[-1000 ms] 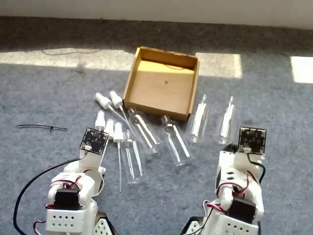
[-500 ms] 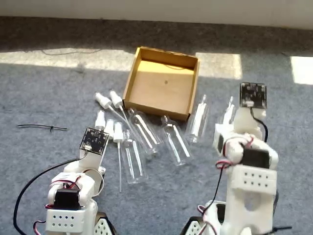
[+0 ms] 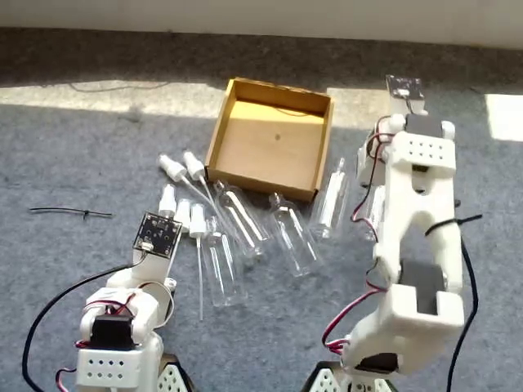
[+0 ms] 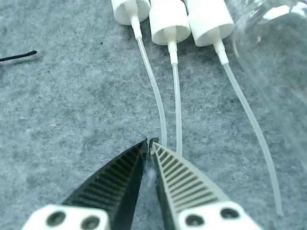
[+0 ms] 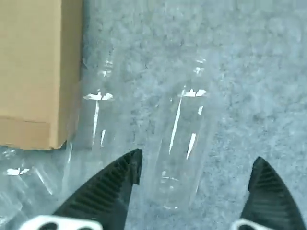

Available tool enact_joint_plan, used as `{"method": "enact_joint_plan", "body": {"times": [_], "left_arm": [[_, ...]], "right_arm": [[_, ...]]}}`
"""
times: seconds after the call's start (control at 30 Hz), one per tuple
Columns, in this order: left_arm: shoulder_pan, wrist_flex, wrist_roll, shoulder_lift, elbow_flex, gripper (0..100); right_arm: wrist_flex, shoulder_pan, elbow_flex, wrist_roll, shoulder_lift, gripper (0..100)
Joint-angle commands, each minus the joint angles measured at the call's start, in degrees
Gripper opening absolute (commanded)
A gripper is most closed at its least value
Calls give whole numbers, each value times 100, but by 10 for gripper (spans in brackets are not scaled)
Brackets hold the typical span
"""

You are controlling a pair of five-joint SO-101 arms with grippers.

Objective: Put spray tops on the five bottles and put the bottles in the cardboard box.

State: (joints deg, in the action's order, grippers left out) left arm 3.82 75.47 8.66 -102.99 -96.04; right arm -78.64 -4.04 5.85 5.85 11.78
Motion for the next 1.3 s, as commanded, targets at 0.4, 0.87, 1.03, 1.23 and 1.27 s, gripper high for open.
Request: {"method": "enact_joint_plan", "body": {"times": [0.4,0.87,1.03,1.23,1.27], "left_arm": [[31,26,26,-4,-110,28],[31,26,26,-4,-110,28],[22,26,26,-4,-110,30],[31,9,281,-4,-101,30],[66,9,668,-4,-48,30]], "right_arm": [[-884,31,3503,-62,2905,333],[-1684,-31,4813,-18,3952,118],[-2193,-242,5358,202,3943,25],[-2246,-567,5903,571,3899,4],[-2246,-629,5903,615,3837,4]]}}
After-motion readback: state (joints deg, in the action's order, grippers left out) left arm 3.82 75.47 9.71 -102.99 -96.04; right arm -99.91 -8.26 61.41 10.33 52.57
